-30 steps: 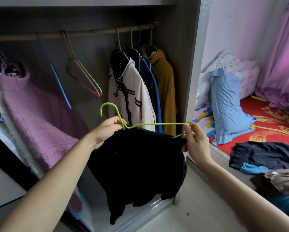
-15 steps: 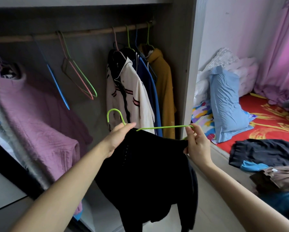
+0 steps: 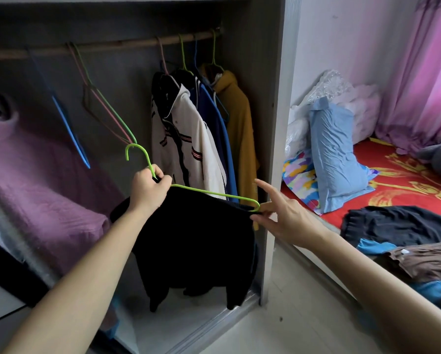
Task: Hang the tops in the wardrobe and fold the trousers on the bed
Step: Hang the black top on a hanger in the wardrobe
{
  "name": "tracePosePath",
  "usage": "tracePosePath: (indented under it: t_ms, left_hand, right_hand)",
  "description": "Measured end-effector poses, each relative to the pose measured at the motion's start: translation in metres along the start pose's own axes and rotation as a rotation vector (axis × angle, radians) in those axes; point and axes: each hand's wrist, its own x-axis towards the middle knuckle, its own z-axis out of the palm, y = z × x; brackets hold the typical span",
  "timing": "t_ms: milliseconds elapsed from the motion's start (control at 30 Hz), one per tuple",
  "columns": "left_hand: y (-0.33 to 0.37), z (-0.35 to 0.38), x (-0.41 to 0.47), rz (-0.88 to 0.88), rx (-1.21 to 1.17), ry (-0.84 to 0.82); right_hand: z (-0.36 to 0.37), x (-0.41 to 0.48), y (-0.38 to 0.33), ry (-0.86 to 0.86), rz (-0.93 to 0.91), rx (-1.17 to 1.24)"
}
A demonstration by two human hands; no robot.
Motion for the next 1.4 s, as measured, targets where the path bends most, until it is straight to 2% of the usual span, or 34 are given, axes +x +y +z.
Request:
tracePosePath:
  t_ms: [133, 267, 367, 567, 700, 800, 867, 933, 1000, 1067, 1133, 1233, 1333, 1400]
  left_hand:
    - [-0.005, -0.005, 0.007, 0.105, 0.018, -0.016]
    - [-0.013, -0.008, 0.01, 0.144, 0.032, 0.003]
    - [-0.017, -0.009, 0.011, 0.16, 0.044, 0.022]
    - [-0.018, -0.005, 0.012, 0.165, 0.089, 0.087]
    - [-0.022, -0.003, 0.014, 0.164, 0.112, 0.005]
    - [-0.026, -0.004, 0.016, 0.145, 0.115, -0.066]
    - [-0.022, 0.0, 0.013, 0.166, 0.12, -0.116]
    - [-0.014, 0.007, 0.009, 0.23, 0.161, -0.145]
    - [-0.004, 0.013, 0.003, 0.299, 0.224, -0.145]
    - [0.002, 0.019, -0.005, 0.362, 0.279, -0.155]
    - [0.005, 0.022, -0.01, 0.39, 0.315, -0.174]
    - [0.015, 0.022, -0.007, 0.294, 0.254, -0.198]
    - [0.027, 0.026, -0.007, 0.137, 0.117, -0.216]
    - [0.034, 0.028, -0.011, 0.043, 0.03, -0.316]
  right_hand:
    - [-0.002, 0.001, -0.008, -0.031, 0.021, -0.066]
    - [-0.002, 0.004, -0.014, 0.023, -0.135, -0.19]
    - [-0.002, 0.007, -0.016, 0.002, -0.192, -0.26]
    - [0.007, 0.007, -0.022, 0.034, -0.215, -0.317]
    - [0.011, 0.004, -0.019, 0.034, -0.177, -0.24]
    - [0.012, 0.005, -0.018, -0.058, -0.314, -0.299]
    - [0.011, 0.009, -0.019, -0.191, -0.399, -0.388]
    - [0.008, 0.015, -0.022, -0.363, -0.39, -0.461]
    - [0.005, 0.021, -0.024, -0.448, -0.368, -0.508]
    - [0.0, 0.029, -0.029, -0.369, -0.367, -0.483]
    - [-0.003, 0.037, -0.035, -0.198, -0.334, -0.382]
    - [0.0, 0.049, -0.044, -0.073, -0.19, -0.232]
    - [0.009, 0.06, -0.049, -0.153, -0.102, -0.214]
    - [0.012, 0.068, -0.051, -0.17, -0.099, -0.229]
